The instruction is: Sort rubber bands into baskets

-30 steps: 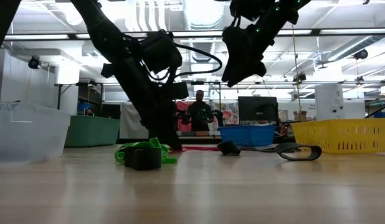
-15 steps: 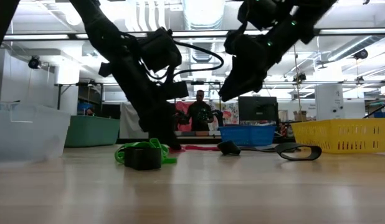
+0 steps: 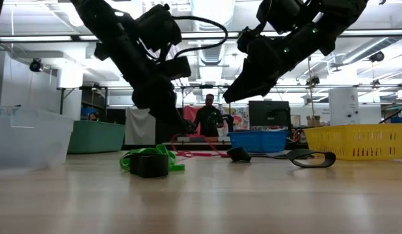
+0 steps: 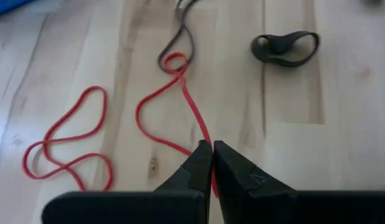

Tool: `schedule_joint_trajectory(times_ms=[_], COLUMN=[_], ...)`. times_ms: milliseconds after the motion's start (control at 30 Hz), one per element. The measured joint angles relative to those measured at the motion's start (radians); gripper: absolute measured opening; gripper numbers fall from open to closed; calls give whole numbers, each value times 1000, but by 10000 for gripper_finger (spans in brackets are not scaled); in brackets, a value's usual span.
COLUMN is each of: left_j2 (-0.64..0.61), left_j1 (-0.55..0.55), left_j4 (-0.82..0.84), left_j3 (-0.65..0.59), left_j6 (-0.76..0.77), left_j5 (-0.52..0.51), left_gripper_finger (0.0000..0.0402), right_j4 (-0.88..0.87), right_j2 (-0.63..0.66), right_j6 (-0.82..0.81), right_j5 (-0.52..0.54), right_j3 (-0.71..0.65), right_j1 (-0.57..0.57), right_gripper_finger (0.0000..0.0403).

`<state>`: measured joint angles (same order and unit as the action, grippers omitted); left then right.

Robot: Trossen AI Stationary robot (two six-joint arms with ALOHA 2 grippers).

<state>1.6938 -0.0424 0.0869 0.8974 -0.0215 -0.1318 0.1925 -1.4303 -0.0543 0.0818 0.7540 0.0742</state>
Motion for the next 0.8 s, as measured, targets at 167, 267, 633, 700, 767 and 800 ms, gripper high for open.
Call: schedule_joint_trajectory(times_ms=[167,267,633,700,767,800], left_j2=[-7,-8,-9,-10,-10,-11], left_j1=[23,29,29,29,29,29], left_j4=[-5,-18,-123,-131,-130,-129], left_j3=[1,2,3,3,3,3], left_j6=[-6,-7,3,-1,1,3], left_j5=[2,3,1,1,1,1], left_gripper_finger=[0,0,0,0,0,0], right_j4=[7,16,191,179,183,181], right_j2=[0,-12,-215,-246,-270,-281], right_j6=[16,40,55,70,93,105], right_j5=[-2,-1,41,109,128,129], right_j3=[1,1,31,50,67,75], right_j1=[-4,-11,-40,-39,-36,-36], right_gripper_finger=[160,160,160,160,160,159])
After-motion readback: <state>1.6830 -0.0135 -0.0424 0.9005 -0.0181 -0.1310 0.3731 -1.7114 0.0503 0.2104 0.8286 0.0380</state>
